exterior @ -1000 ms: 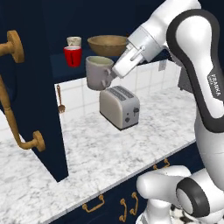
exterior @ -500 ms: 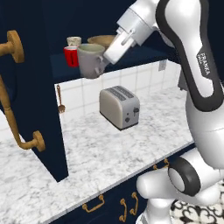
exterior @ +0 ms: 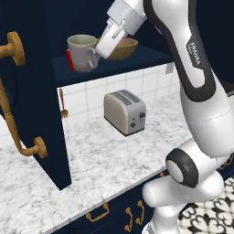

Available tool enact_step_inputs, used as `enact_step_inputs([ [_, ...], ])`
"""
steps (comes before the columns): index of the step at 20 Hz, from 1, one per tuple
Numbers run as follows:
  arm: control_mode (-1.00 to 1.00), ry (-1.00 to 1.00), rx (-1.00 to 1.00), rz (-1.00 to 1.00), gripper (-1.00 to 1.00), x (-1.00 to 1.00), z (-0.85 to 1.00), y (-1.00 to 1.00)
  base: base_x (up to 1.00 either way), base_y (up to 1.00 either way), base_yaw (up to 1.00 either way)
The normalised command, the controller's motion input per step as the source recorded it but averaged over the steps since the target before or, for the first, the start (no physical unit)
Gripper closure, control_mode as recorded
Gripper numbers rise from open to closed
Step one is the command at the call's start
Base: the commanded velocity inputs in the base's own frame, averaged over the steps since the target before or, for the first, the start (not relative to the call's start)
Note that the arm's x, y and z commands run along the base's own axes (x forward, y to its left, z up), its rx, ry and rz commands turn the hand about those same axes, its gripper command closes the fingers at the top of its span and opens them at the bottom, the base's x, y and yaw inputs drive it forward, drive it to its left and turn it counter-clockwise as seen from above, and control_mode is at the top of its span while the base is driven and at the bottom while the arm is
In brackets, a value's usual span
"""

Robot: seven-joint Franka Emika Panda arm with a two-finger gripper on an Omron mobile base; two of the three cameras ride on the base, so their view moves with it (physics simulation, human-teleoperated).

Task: Gather all objects into one cabinet and sort the glasses and bowls to opposite sides.

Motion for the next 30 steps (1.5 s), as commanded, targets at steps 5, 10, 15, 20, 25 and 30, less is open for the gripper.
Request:
enact_step_inputs([
  [5, -1.0, -0.01, 0.0, 0.04, 1.0, 0.16, -0.01, 0.1, 0.0, 0.0, 0.0],
  [10, -1.0, 0.15, -0.03, 0.02, 1.0, -0.16, -0.65, 0.19, 0.0, 0.0, 0.0],
  [15, -1.0, -0.15, 0.01, 0.01, 1.0, 0.21, 0.04, 0.01, 0.0, 0.0, 0.0],
  [20, -1.0, -0.15, 0.0, -0.01, 1.0, 0.67, -0.1, 0.01, 0.0, 0.0, 0.0],
  [25, -1.0, -0.03, 0.01, 0.01, 1.0, 0.24, -0.06, 0.13, 0.0, 0.0, 0.0],
  [30, -1.0, 0.0, 0.0, 0.0, 1.0, 0.72, -0.04, 0.2, 0.0, 0.0, 0.0],
])
